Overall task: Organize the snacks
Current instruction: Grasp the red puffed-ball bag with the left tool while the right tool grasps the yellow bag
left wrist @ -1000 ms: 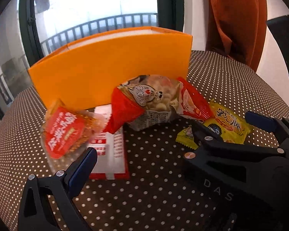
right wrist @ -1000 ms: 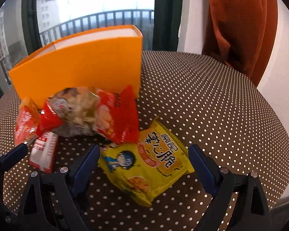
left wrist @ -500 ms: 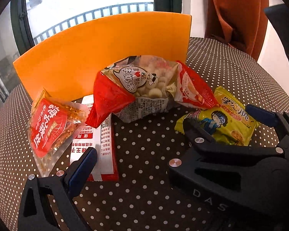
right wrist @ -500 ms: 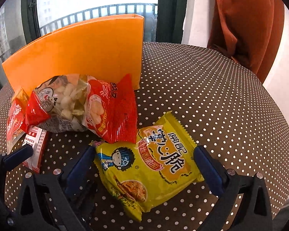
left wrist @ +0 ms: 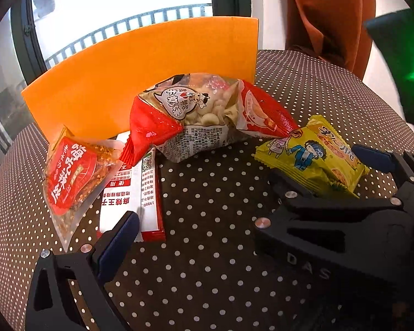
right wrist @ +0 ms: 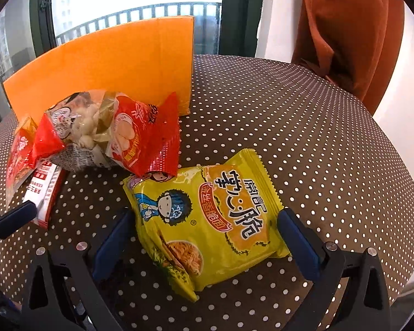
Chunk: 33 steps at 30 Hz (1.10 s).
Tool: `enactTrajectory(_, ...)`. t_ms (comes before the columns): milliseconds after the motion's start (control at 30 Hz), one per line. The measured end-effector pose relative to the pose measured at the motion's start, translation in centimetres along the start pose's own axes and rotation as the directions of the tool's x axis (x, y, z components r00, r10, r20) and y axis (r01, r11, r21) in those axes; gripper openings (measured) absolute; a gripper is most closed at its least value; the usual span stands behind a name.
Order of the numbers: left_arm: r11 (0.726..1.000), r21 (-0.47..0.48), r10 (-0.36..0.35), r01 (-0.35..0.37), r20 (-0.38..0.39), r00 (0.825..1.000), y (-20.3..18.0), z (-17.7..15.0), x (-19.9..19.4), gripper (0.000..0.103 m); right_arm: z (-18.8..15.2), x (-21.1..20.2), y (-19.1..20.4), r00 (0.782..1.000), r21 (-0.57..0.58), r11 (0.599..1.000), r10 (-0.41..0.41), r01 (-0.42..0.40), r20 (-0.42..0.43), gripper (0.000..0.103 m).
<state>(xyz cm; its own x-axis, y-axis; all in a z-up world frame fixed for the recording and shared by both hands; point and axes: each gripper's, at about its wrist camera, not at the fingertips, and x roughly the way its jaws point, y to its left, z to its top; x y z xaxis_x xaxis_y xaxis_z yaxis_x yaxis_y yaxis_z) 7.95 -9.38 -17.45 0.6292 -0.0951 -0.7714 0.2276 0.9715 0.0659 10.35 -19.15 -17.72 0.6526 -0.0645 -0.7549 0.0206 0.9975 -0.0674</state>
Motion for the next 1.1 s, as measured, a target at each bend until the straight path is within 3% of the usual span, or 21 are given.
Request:
enactTrajectory(167,0.999,0.019,0.041,-0.041,-0.002,0.999,0.2,0.4,-0.2,0.102,0.1,0.1,-0.6,1.0,0.01,1.0,0.021,-0.021,0.012,0.098)
enactTrajectory(333,0.999,0.025,0.043,-0.043,0.02,0.999,-0.1,1.3,-0.6,0.102,-0.3,-0.7,-2.8,0.995,0.084,0.993,0.082,-0.086,0.051,0.08)
enactTrajectory(533,0.996,0.026,0.081,-0.083,0.067,0.994,0.1,3.8,-1.0,0.102,0.2,-1.9,-5.2,0.988,0.189,0.972,0.124,-0.14,0.095,0.078)
enactTrajectory(833,0.993,0.025,0.111,-0.115,0.114,0.987,0.8,7.8,-0.3,0.102,3.1,-2.5,-5.8,0.98,0.189,0.97,0.124,-0.153,0.155,0.078)
enactTrajectory(1100,0.996,0.017,0.084,-0.086,0.097,0.992,1.6,8.9,2.5,0.103,4.7,-0.9,-4.7,0.982,0.179,0.971,0.136,-0.158,0.131,0.078)
